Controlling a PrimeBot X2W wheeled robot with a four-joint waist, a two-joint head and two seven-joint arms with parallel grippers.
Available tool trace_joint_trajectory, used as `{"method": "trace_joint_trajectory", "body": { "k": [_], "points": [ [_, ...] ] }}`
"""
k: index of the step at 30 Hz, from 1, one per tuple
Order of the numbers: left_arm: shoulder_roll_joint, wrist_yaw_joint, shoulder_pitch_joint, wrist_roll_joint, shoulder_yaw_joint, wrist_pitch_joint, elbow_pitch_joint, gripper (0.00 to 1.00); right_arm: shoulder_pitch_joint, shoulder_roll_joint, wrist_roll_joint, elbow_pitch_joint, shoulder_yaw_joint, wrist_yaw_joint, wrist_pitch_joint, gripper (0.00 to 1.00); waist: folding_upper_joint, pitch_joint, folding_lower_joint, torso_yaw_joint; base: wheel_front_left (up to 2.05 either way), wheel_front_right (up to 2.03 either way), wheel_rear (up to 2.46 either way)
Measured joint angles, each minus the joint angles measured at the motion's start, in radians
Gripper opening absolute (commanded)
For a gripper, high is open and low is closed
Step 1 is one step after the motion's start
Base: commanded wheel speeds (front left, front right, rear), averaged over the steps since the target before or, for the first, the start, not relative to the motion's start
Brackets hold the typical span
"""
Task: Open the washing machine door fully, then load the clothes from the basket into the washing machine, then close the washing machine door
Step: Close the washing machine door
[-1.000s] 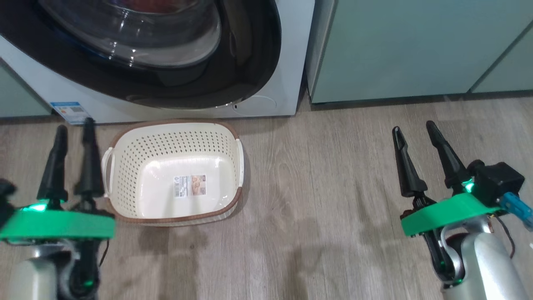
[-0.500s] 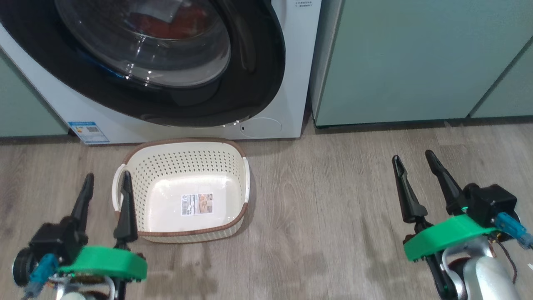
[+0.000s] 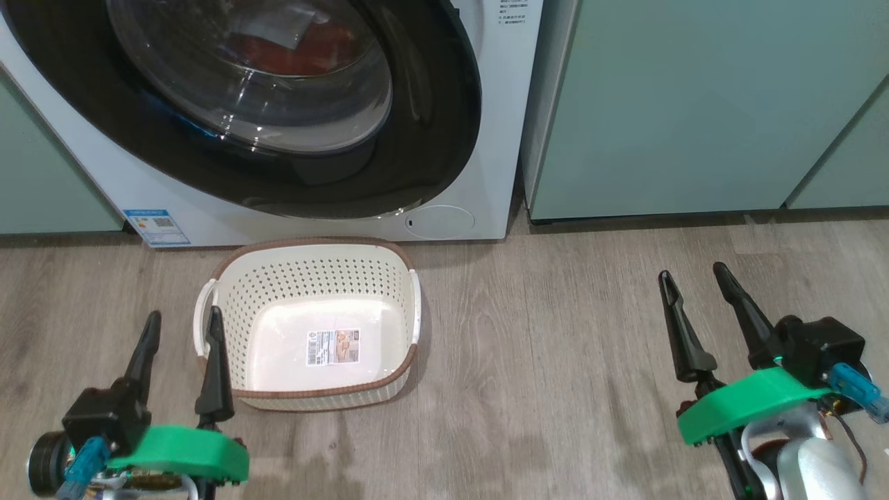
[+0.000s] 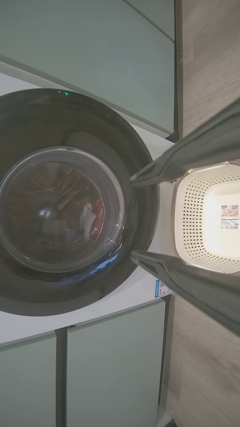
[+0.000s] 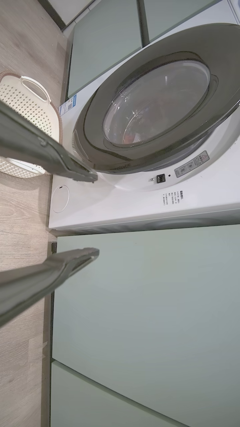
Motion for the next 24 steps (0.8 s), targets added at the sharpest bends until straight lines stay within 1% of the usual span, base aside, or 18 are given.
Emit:
{"method": "trace_joint_trajectory", "body": {
  "k": [16,18,23,24],
  "points": [
    [0.0,0.016,-0.001,0.0,-0.004,0.0,0.012,1.0,-0.001,0.0,0.0,0.0,-0.001,0.0,0.0,1.0,0.0,0.011,0.0,0.001,0.0,0.0,0.0],
    [0.0,0.024,-0.002,0.0,-0.005,0.0,0.013,1.0,-0.001,0.0,0.0,-0.001,-0.002,0.0,0.0,1.0,0.0,0.012,0.0,0.002,0.0,0.0,0.0],
    [0.0,0.024,-0.002,0.0,-0.008,-0.005,0.014,1.0,-0.001,0.0,0.0,-0.003,-0.003,0.0,0.0,1.0,0.0,0.015,0.0,0.005,0.0,0.0,0.0],
    [0.0,0.024,-0.003,0.0,-0.009,-0.005,0.014,1.0,-0.001,0.0,0.0,-0.005,-0.003,0.0,0.0,0.91,0.0,0.015,0.0,0.006,0.0,0.0,0.0]
  ]
}}
